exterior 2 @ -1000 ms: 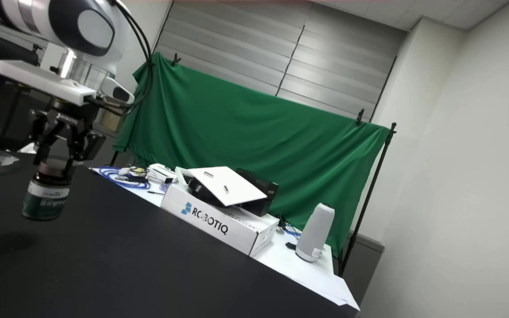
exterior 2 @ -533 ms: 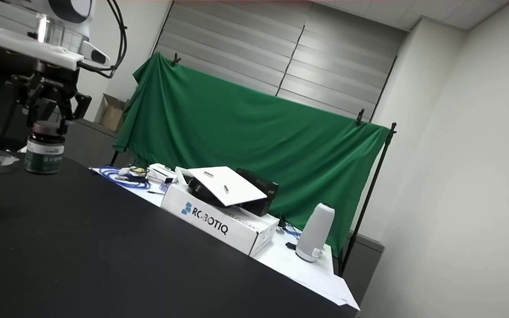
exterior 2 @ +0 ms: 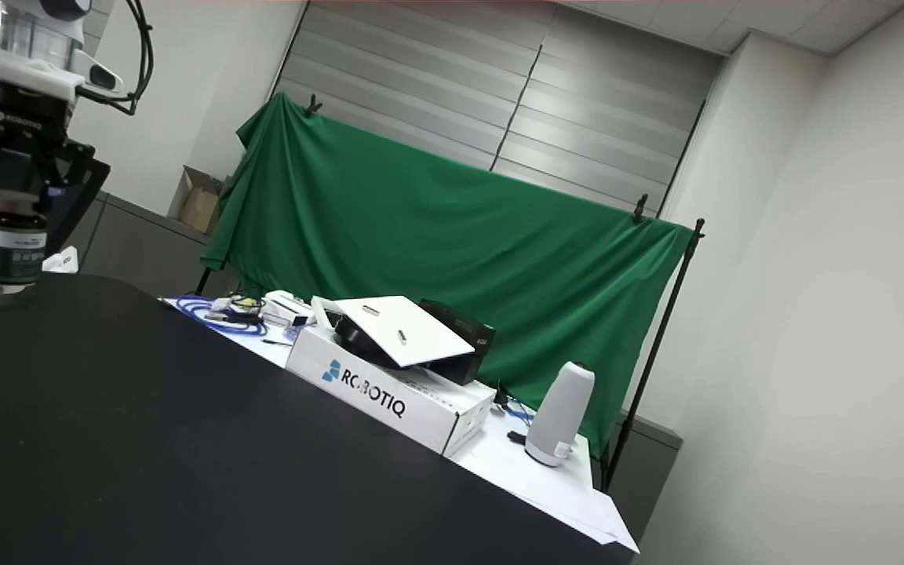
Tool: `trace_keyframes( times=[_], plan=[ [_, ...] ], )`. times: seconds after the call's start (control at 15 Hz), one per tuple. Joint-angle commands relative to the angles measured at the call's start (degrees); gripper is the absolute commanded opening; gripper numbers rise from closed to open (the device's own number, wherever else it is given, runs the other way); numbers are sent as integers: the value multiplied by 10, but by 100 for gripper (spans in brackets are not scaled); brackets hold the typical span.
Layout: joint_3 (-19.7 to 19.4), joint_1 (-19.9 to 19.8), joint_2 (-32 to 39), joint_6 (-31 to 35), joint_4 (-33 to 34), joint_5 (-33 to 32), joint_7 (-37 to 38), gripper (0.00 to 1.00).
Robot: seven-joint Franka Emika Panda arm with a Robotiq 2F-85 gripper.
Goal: Put the bottle on the table on silver plate
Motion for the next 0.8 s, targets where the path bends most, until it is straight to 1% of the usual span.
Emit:
trace_keyframes(
  times=[0.0, 0.53, 0.6, 0.73],
  plan=[
    [-1, -1, 0, 0, -1, 1, -2, 61],
    [-4, -7, -1, 0, -1, 1, -5, 61],
    [-4, -7, -1, 0, -1, 1, -5, 36],
    [-5, 4, 10, 10, 16, -28, 7, 36]
  ],
)
